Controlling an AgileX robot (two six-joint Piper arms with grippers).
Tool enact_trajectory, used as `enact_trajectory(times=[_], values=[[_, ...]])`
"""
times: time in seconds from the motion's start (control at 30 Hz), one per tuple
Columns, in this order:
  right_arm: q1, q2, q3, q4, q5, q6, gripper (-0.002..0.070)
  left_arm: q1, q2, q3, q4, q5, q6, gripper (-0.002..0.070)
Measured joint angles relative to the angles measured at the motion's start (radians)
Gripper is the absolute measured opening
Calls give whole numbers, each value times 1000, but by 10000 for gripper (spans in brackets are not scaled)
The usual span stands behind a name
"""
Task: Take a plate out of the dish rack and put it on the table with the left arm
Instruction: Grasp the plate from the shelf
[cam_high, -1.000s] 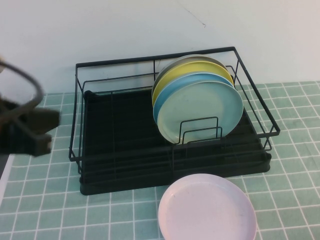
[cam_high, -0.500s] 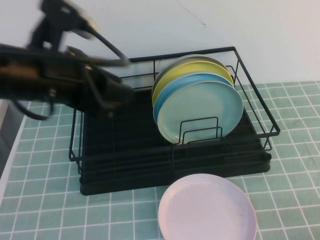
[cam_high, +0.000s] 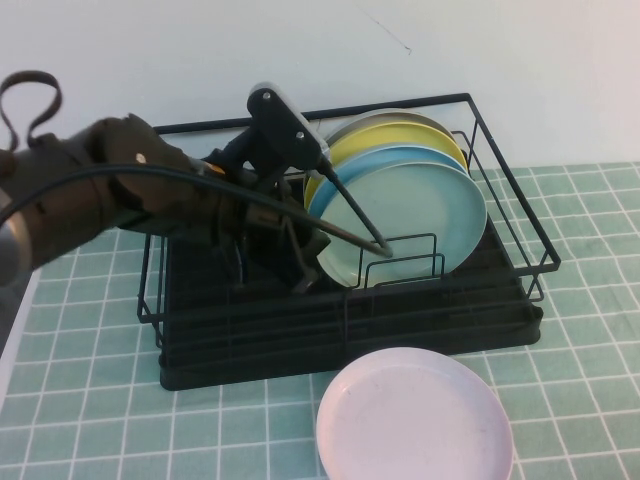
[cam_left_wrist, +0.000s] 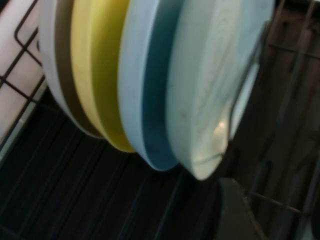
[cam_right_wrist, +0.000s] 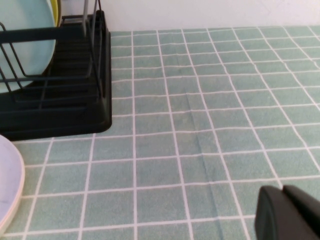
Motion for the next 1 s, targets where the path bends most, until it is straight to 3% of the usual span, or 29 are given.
enact_trajectory(times=[0.23, 0.83, 0.93, 1.0], values=[[0, 0, 0, 0, 0, 0, -1, -6, 84, -30, -73, -74, 26, 309], [0, 0, 0, 0, 0, 0, -1, -8, 278, -219, -201, -63, 61, 308], [0, 0, 0, 0, 0, 0, -1, -8, 300, -233, -209, -51, 69, 271], [0, 0, 0, 0, 0, 0, -1, -8, 306, -236, -209, -49, 69, 196]])
